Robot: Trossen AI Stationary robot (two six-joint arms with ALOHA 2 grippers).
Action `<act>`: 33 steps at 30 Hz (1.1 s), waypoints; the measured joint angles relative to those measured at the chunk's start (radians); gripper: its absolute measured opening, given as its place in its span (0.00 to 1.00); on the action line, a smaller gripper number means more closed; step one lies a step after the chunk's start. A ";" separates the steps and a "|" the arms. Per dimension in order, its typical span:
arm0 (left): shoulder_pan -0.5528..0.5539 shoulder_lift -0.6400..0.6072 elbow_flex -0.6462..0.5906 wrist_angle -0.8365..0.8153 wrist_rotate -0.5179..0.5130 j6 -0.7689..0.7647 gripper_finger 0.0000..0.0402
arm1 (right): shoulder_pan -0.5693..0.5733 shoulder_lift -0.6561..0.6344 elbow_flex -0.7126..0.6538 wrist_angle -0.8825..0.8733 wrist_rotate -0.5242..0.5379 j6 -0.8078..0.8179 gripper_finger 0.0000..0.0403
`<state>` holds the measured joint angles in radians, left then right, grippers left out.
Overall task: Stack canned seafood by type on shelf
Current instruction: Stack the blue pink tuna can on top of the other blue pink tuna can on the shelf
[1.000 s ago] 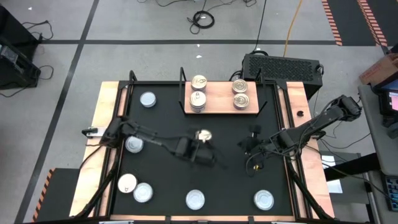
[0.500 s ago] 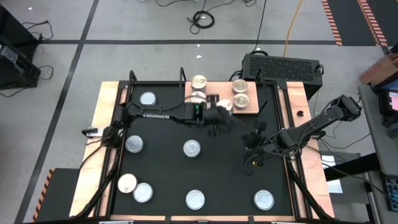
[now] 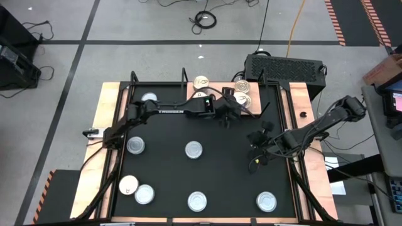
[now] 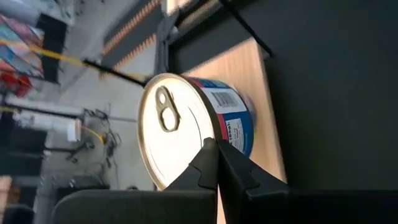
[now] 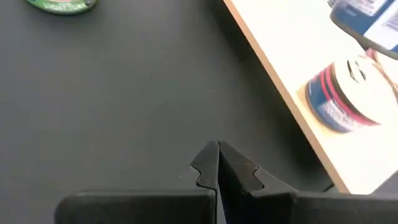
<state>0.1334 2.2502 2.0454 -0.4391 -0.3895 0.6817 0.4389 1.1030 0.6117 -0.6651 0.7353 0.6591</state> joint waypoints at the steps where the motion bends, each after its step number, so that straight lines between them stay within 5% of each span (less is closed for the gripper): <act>1: 0.003 0.014 0.014 0.015 0.006 0.014 0.00 | 0.000 -0.012 -0.012 0.002 0.000 0.014 0.00; 11: 0.040 0.132 0.107 0.047 0.049 0.094 0.00 | 0.001 -0.105 -0.059 0.015 -0.003 0.099 0.00; 33: 0.126 0.148 0.107 0.166 0.073 0.246 0.00 | -0.013 -0.161 -0.059 0.027 0.002 0.059 0.00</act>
<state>0.2589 2.3986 2.1527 -0.2730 -0.3166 0.9273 0.4262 0.9415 0.5529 -0.6384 0.7377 0.7177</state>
